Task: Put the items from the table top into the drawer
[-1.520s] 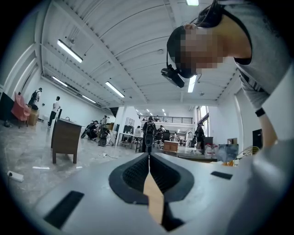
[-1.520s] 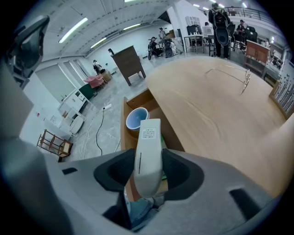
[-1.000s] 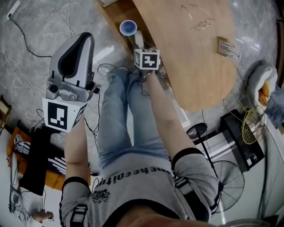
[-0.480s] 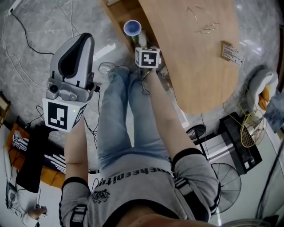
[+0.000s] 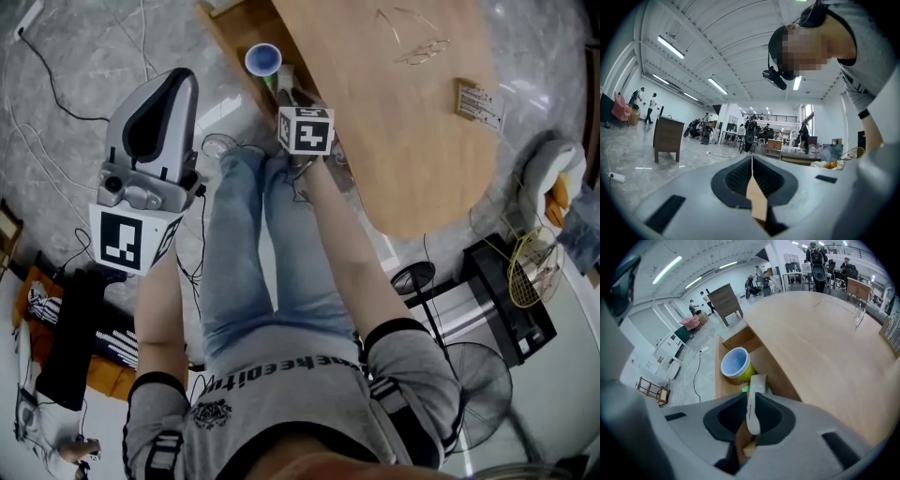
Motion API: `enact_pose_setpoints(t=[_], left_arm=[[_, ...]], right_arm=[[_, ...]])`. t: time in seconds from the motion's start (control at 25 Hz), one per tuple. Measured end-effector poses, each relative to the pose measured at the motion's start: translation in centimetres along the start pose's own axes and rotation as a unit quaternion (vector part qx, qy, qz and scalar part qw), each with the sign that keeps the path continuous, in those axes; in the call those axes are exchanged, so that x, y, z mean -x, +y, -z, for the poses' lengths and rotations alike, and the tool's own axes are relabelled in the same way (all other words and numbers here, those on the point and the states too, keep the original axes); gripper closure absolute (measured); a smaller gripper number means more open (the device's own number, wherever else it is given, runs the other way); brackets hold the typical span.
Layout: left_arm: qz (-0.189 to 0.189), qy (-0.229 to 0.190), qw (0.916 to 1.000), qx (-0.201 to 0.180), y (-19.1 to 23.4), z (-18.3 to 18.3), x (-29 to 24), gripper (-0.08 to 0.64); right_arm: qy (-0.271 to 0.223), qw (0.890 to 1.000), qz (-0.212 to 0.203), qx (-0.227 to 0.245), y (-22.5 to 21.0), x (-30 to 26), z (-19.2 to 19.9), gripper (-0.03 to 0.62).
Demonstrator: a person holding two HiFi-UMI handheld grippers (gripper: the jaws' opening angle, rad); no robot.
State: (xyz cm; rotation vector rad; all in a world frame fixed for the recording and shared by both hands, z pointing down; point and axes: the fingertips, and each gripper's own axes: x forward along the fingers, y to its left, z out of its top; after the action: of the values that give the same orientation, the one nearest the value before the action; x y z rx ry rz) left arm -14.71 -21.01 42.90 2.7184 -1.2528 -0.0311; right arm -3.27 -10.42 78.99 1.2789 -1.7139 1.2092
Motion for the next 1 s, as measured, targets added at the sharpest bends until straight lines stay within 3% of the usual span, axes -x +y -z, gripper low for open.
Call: enact_pose_setpoints(t=[0.04, 0.08, 0.28, 0.64, 1.0], left_arm=[[0.002, -0.001, 1.0000, 0.000, -0.3, -0.2, -0.2, 0.548], [0.004, -0.002, 1.0000, -0.001, -0.6, -0.3, -0.3, 0.548], [0.012, -0.007, 0.9999, -0.003, -2.3, -1.4, -0.7, 0.548], [0.025, -0.018, 0.9995, -0.010, -5.0, -3.6, 0.5, 0.548], [0.064, -0.023, 0.9976, -0.012, -6.9, -7.3, 2.9, 0.548]], right_arm=[[-0.012, 1.000, 0.001, 0.004, 0.0, 0.7, -0.4, 0.568], [-0.025, 1.000, -0.001, 0.009, 0.0, 1.4, -0.9, 0.588], [-0.084, 0.996, -0.012, 0.026, 0.2, 5.0, -2.5, 0.589], [-0.180, 0.984, -0.019, -0.004, 0.5, 11.8, -4.1, 0.589], [-0.252, 0.967, -0.002, -0.020, 2.8, 19.2, -5.1, 0.589]])
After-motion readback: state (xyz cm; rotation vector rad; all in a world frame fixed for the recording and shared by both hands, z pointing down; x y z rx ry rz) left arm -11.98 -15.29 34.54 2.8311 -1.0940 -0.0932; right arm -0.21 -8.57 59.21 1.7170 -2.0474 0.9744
